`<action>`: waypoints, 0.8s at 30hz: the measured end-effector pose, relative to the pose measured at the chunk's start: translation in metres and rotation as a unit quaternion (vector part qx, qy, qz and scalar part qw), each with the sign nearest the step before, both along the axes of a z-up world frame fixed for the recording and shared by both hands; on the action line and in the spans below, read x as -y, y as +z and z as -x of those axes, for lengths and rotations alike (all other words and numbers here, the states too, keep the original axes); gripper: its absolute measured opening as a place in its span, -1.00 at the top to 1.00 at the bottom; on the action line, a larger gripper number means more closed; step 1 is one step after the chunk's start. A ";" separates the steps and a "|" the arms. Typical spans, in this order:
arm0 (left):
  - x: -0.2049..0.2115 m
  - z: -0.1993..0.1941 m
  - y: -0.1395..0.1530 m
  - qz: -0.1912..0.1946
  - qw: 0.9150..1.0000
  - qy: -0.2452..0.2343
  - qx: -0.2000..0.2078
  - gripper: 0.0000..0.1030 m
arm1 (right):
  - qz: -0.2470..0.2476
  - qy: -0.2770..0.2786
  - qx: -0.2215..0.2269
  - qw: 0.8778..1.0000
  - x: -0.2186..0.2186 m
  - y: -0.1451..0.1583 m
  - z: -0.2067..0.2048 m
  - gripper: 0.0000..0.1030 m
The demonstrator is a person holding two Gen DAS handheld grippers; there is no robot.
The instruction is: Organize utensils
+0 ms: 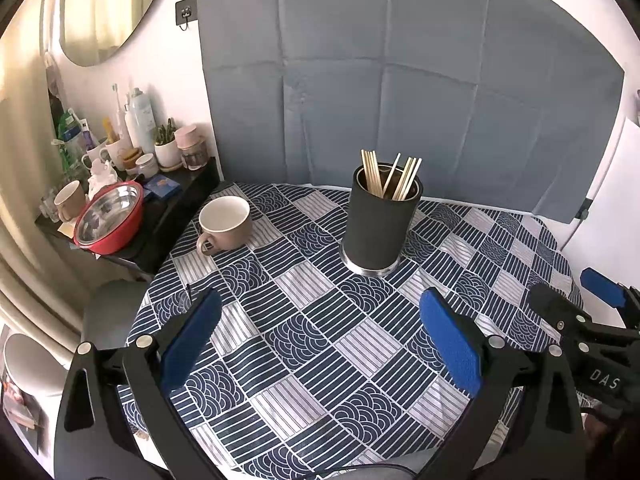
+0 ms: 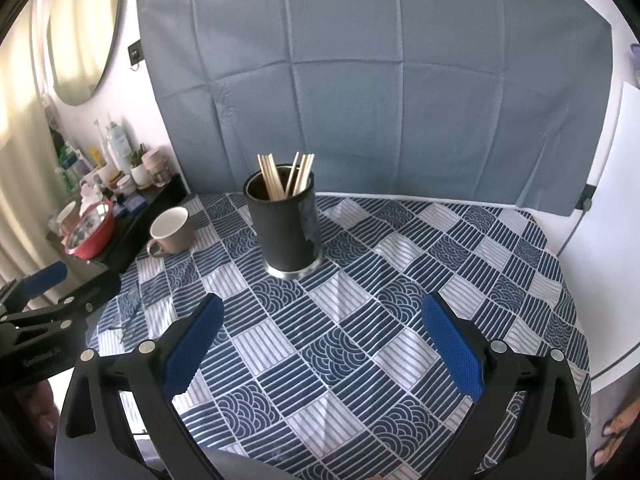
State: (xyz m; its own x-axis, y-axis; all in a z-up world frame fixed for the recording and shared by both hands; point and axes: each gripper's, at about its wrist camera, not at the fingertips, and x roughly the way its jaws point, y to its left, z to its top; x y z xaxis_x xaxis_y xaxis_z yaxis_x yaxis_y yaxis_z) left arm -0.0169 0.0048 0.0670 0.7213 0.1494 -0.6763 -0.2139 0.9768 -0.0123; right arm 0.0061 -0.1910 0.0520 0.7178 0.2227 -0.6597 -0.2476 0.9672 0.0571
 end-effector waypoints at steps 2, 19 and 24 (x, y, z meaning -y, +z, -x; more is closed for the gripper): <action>-0.001 -0.001 -0.001 0.000 1.000 -0.002 -0.002 -0.88 | -0.001 0.001 -0.001 1.000 -0.001 -0.001 0.001 -0.84; -0.005 -0.001 -0.002 -0.002 1.000 -0.005 -0.001 -0.89 | -0.005 0.008 -0.006 1.000 -0.002 -0.003 0.002 -0.84; -0.007 -0.001 -0.002 -0.002 1.000 -0.004 -0.001 -0.89 | -0.006 0.009 -0.007 1.000 -0.002 -0.003 0.001 -0.84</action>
State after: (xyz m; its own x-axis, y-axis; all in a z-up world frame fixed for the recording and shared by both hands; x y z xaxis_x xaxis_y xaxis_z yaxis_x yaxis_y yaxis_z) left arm -0.0163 0.0116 0.0652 0.7217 0.1467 -0.6765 -0.2062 0.9785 -0.0078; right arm 0.0052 -0.1888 0.0491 0.7048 0.2429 -0.6665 -0.2638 0.9619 0.0717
